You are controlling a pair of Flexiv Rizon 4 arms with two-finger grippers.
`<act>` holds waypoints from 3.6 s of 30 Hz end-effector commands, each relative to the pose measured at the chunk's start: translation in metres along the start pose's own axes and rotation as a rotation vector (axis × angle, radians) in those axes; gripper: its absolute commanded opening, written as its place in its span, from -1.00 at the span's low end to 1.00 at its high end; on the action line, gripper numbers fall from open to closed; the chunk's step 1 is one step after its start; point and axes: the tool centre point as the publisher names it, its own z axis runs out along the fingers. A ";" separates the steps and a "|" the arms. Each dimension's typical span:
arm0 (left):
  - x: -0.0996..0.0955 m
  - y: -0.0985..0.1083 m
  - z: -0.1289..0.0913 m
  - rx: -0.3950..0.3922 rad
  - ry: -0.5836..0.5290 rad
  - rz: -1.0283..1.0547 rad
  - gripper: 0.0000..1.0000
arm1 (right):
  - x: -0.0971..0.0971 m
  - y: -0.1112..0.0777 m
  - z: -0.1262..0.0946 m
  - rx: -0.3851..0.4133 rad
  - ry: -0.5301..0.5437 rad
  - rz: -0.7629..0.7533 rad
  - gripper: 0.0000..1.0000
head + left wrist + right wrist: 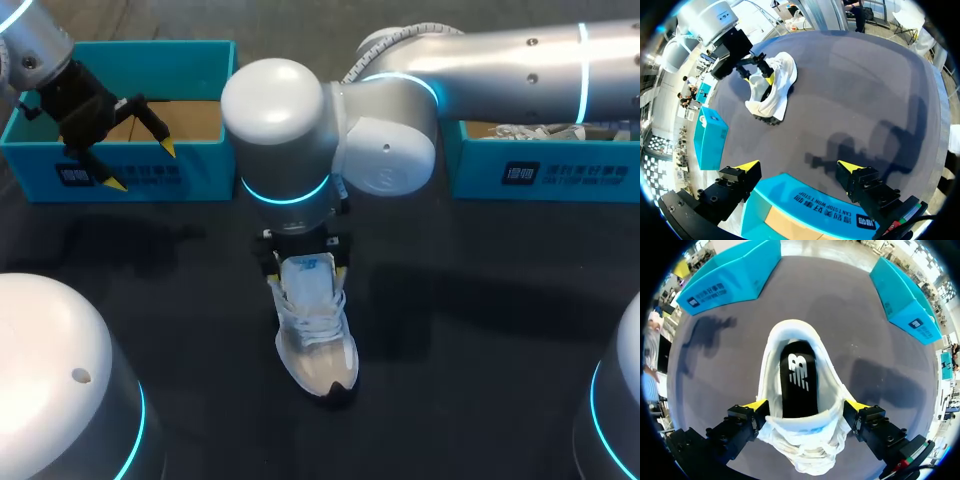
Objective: Take the shoe out of the shoebox, open the shoe tongue, remove and reinsert the insole, then place the shoe into the shoebox
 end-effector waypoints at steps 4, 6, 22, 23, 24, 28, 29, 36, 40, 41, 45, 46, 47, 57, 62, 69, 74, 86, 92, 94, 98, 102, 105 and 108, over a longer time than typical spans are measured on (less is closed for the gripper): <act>0.000 -0.001 0.000 -0.002 0.002 0.000 1.00 | 0.000 -0.006 -0.007 -0.011 0.007 -0.001 0.95; 0.000 -0.001 0.000 -0.002 0.002 0.000 1.00 | 0.000 -0.007 -0.009 -0.013 0.009 0.002 0.95; 0.000 -0.001 0.000 -0.002 0.002 0.000 1.00 | -0.004 -0.026 -0.045 -0.061 -0.005 0.020 0.66; 0.000 -0.001 0.000 -0.002 0.002 0.000 1.00 | -0.004 -0.028 -0.051 -0.066 -0.007 0.015 0.27; 0.000 -0.001 0.000 -0.002 0.002 0.000 1.00 | -0.003 -0.029 -0.053 -0.067 -0.007 0.014 0.25; 0.000 -0.001 0.000 -0.002 0.002 0.000 1.00 | 0.000 -0.031 -0.058 -0.068 -0.009 0.002 0.20; 0.000 -0.001 0.000 -0.002 0.002 0.000 1.00 | 0.002 -0.033 -0.058 -0.069 -0.008 -0.005 0.18; 0.000 -0.001 0.000 -0.002 0.002 0.000 1.00 | 0.003 -0.028 -0.037 -0.010 -0.005 -0.022 -0.25; 0.000 -0.001 0.000 -0.002 0.002 0.000 1.00 | 0.005 -0.025 -0.030 -0.002 0.003 -0.029 -0.40; 0.000 -0.001 0.000 -0.002 0.002 0.000 1.00 | 0.005 -0.025 -0.028 0.005 -0.002 -0.032 -0.40; 0.000 -0.001 0.000 -0.002 0.002 0.000 1.00 | 0.005 -0.020 -0.022 0.010 0.010 -0.036 -0.39; 0.000 -0.001 0.000 -0.002 0.002 0.000 1.00 | 0.005 -0.019 -0.020 0.012 0.010 -0.038 -0.39; 0.000 -0.001 0.000 -0.002 0.002 0.000 1.00 | 0.004 -0.018 -0.017 0.017 0.010 -0.039 -0.39; 0.000 -0.001 0.000 -0.002 0.002 0.000 1.00 | 0.005 0.003 0.009 0.019 -0.017 -0.040 -0.36; 0.000 -0.001 0.000 -0.002 0.002 0.000 1.00 | 0.008 0.008 0.013 0.020 -0.024 -0.042 -0.33; 0.000 -0.001 0.000 -0.002 0.002 0.000 1.00 | 0.008 0.003 -0.019 -0.027 -0.064 -0.049 -0.32; 0.000 -0.001 0.000 -0.002 0.002 0.000 1.00 | 0.007 -0.001 -0.037 -0.053 -0.078 -0.060 -0.30; 0.000 -0.001 0.000 -0.002 0.002 0.000 1.00 | 0.007 0.018 -0.066 -0.110 -0.040 -0.354 1.00; 0.000 -0.001 0.000 -0.002 0.002 0.000 1.00 | 0.007 0.028 -0.072 -0.114 0.035 -0.632 1.00; 0.000 -0.001 0.000 -0.002 0.002 0.000 1.00 | 0.008 0.031 -0.071 -0.119 0.082 -0.747 1.00; 0.000 -0.001 0.000 -0.002 0.002 0.000 1.00 | 0.007 0.034 -0.070 -0.164 0.223 -0.948 1.00; 0.000 -0.001 0.000 -0.002 0.002 0.000 1.00 | 0.005 0.034 -0.070 -0.160 0.246 -0.949 1.00; 0.000 -0.001 0.000 -0.002 0.002 0.000 1.00 | 0.005 0.034 -0.070 -0.160 0.246 -0.949 1.00; 0.000 -0.001 0.000 -0.002 0.002 0.000 1.00 | 0.005 0.034 -0.070 -0.160 0.246 -0.949 1.00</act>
